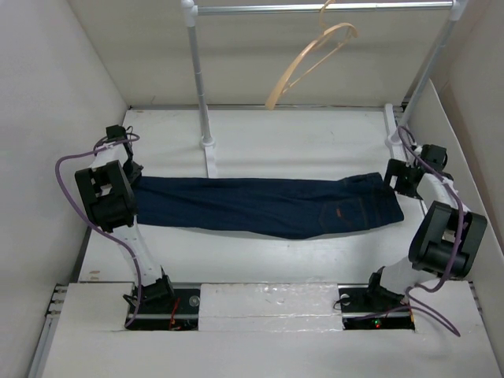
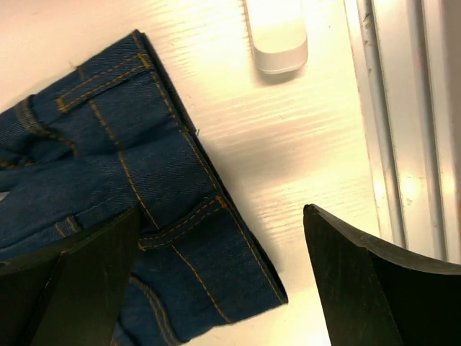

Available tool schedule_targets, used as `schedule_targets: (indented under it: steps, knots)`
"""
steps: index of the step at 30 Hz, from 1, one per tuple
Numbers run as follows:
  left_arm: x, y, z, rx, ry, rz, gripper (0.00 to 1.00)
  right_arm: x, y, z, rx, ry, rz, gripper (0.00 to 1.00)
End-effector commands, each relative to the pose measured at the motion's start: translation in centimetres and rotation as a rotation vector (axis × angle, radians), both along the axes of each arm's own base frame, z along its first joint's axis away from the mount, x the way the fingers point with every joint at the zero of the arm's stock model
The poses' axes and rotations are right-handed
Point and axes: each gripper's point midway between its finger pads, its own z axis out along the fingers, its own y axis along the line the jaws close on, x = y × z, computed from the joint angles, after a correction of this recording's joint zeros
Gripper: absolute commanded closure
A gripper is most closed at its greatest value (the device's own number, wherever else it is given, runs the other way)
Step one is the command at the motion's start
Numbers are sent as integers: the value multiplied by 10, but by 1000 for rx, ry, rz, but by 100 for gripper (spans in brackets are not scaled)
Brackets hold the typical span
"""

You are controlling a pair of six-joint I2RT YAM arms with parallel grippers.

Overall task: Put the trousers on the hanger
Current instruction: Fold the trousers at the center of the board.

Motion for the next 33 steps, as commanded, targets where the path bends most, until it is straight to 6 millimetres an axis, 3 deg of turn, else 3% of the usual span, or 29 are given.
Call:
schedule_targets:
  steps: [1, 3, 4, 9, 10, 11, 12, 13, 17, 18, 19, 22, 27, 30, 31, 32, 33]
  knots:
    - [2, 14, -4, 29, -8, 4, 100, 17, -4, -4, 17, -24, 32, 2]
    - [1, 13, -8, 22, -1, 3, 100, 24, -8, -4, 13, -19, 27, 4]
    - [1, 13, -10, 20, -2, 2, 100, 32, -7, -3, 18, -45, 42, 13]
    - [1, 12, -11, 15, -6, -1, 100, 44, 5, -11, 111, -64, 104, 26]
    - [0, 12, -11, 15, -6, -1, 100, 47, 8, -9, 141, -83, 120, 37]
    - [1, 12, -11, 16, -10, 0, 100, 49, 10, -8, 154, -100, 128, 56]
    - [-1, 11, -13, 16, -6, 0, 100, 50, 8, -8, 163, -114, 120, 88]
    - [-1, 11, -13, 16, -6, 0, 100, 49, 11, -7, 181, -116, 114, 100]
    - [-6, 13, -12, 34, -1, 5, 100, 57, 2, 41, 112, -272, 99, 100]
    - [-7, 14, -12, 39, 1, 7, 100, 57, 1, 74, 63, -361, 103, 100]
    - [-8, 15, -12, 44, 4, 9, 100, 55, -4, 88, 31, -402, 71, 100]
    - [-12, 17, -13, 58, 19, 18, 100, 50, -16, 119, -43, -518, 21, 100]
    - [-14, 20, -8, 82, 13, 28, 100, 48, -28, 116, -40, -536, -8, 100]
    - [-19, 20, -14, 83, 31, 37, 100, 52, -37, 78, 29, -459, -78, 100]
    - [-19, 20, -16, 80, 35, 41, 100, 57, -38, 74, 49, -437, -75, 100]
    - [-20, 19, -17, 77, 40, 45, 100, 57, -38, 49, 85, -362, -81, 100]
    - [-20, 19, -19, 76, 43, 44, 100, 60, -41, 44, 84, -347, -84, 100]
